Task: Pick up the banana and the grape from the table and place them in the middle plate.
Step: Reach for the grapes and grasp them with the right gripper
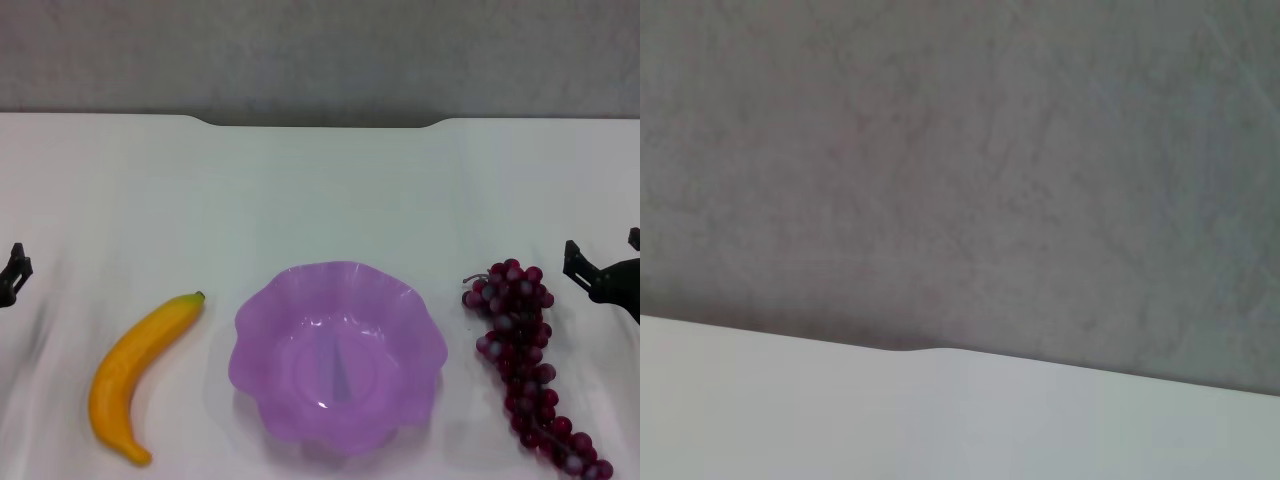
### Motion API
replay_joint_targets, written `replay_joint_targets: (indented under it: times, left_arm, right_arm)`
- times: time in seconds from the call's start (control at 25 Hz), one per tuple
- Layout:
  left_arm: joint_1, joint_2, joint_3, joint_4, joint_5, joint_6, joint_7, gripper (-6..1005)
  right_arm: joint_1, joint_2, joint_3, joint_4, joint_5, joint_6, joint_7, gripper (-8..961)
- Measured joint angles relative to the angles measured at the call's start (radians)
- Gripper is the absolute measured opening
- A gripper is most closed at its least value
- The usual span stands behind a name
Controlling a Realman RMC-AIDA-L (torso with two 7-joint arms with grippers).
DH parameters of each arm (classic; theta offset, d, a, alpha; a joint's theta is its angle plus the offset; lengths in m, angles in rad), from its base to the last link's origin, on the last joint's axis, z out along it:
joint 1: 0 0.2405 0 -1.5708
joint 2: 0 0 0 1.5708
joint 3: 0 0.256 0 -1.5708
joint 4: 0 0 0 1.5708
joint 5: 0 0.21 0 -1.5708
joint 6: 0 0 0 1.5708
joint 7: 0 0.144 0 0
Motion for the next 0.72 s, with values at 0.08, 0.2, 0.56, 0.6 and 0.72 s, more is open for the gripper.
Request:
replay_joint_targets:
  times: [0.08, 0.2, 0.56, 0.6, 0.72]
  left_arm:
    - [0.001, 0.000, -0.001, 0.000, -0.002, -0.002, 0.007, 877]
    - [0.001, -0.001, -0.003, 0.000, -0.003, -0.005, 0.008, 877]
    - [-0.003, -0.004, -0.004, -0.006, -0.005, -0.009, 0.001, 876]
    - [-0.002, -0.005, -0.004, -0.009, -0.006, -0.009, -0.001, 877]
    - [0.004, -0.006, -0.005, -0.010, -0.006, -0.009, -0.002, 877]
  right_arm:
    - [0.001, 0.000, -0.005, -0.001, 0.000, 0.000, 0.000, 904]
    - [0.001, 0.000, -0.008, -0.003, 0.000, 0.000, 0.000, 904]
    - [0.009, 0.000, -0.008, -0.005, 0.000, 0.000, -0.002, 903]
    - [0.009, 0.000, -0.009, -0.005, 0.000, 0.001, -0.002, 903]
    - [0.016, -0.001, -0.017, 0.017, 0.000, 0.030, -0.002, 903]
